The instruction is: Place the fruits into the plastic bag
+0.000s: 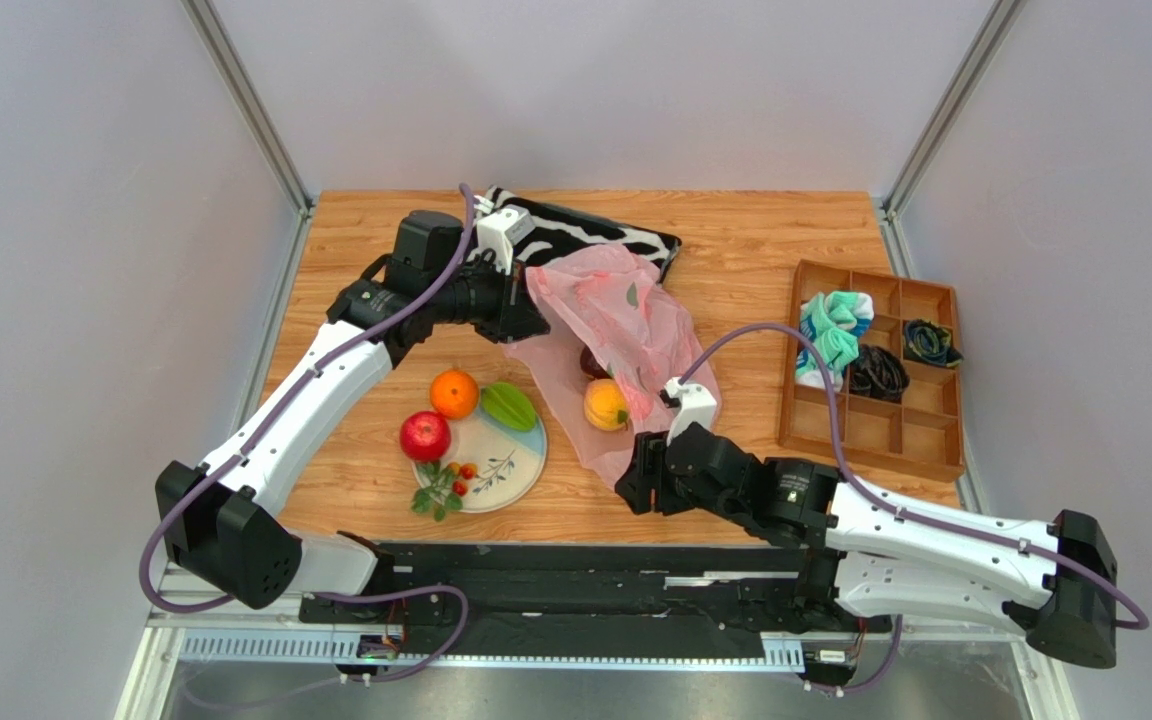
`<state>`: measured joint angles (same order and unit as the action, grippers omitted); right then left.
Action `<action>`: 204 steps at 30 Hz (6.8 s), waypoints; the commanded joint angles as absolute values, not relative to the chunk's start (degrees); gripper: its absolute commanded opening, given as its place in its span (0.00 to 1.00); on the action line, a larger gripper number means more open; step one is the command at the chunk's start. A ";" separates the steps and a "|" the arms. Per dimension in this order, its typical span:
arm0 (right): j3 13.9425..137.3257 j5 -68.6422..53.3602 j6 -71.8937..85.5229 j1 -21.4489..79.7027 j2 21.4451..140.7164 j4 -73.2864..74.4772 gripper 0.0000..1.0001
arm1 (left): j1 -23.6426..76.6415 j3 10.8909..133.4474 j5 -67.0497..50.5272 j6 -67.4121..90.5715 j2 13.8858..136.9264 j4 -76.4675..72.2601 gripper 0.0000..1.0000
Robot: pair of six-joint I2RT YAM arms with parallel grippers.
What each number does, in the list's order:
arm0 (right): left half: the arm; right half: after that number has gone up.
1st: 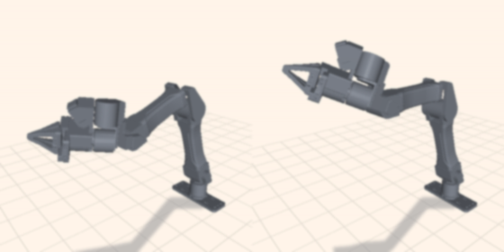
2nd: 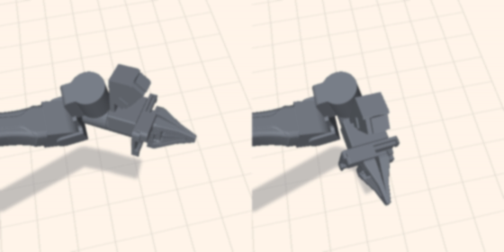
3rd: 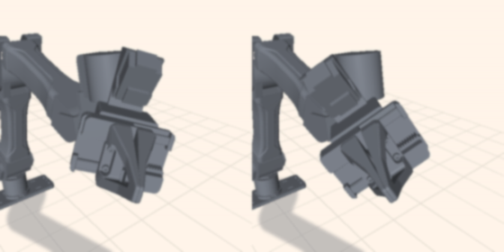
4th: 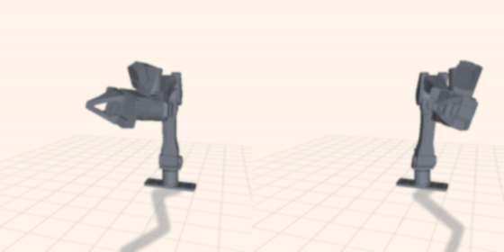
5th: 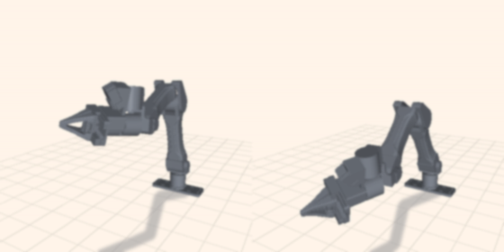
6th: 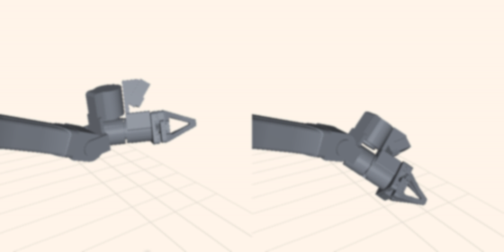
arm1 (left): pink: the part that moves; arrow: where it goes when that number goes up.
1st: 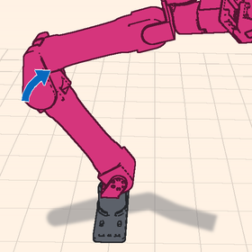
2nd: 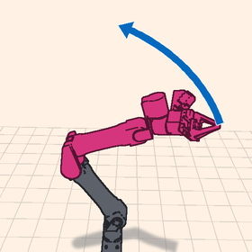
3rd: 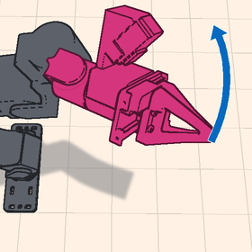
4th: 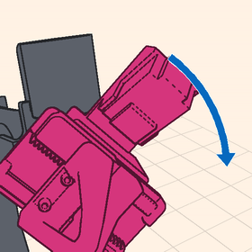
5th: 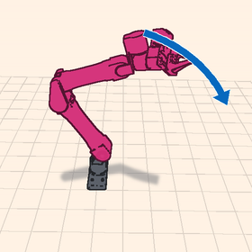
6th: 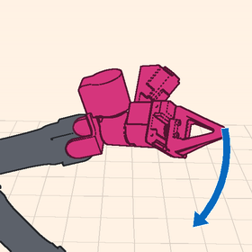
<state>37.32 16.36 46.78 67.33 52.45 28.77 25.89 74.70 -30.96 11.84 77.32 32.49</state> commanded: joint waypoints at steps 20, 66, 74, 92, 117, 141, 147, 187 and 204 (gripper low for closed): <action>67.75 40.16 12.14 64.08 52.04 30.94 0.00 | 26.28 88.05 -33.22 16.52 72.51 33.48 0.00; 59.50 37.98 12.58 49.22 49.84 32.09 0.65 | 26.28 89.47 -31.73 11.60 86.75 32.69 0.00; 57.05 19.19 5.46 52.99 41.05 20.32 0.75 | 26.28 88.95 -31.99 12.66 85.78 32.96 0.00; 63.27 3.78 3.15 71.10 65.98 9.58 0.79 | 26.19 88.95 -30.67 11.95 84.90 33.75 0.00; 77.43 27.49 0.26 70.58 107.75 6.87 0.82 | 25.84 89.03 -31.02 12.22 84.73 33.93 0.00; 76.99 18.20 -0.44 63.73 115.57 1.93 0.75 | 25.40 88.95 -31.38 12.39 84.46 33.93 0.00; 77.08 17.58 -0.35 63.11 116.54 2.20 0.74 | 25.40 88.95 -31.55 12.39 84.46 33.93 0.00; 59.95 17.49 -0.35 74.09 90.81 4.04 0.35 | 25.40 88.68 -30.85 12.39 85.17 33.93 0.00; 57.91 25.84 -5.98 63.47 55.10 14.58 0.35 | 25.31 89.30 -27.68 10.02 85.16 35.68 0.00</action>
<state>56.31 23.55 -4.38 66.78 55.00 11.14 25.67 88.82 -28.38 11.55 86.89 35.55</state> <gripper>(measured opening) 0.585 0.009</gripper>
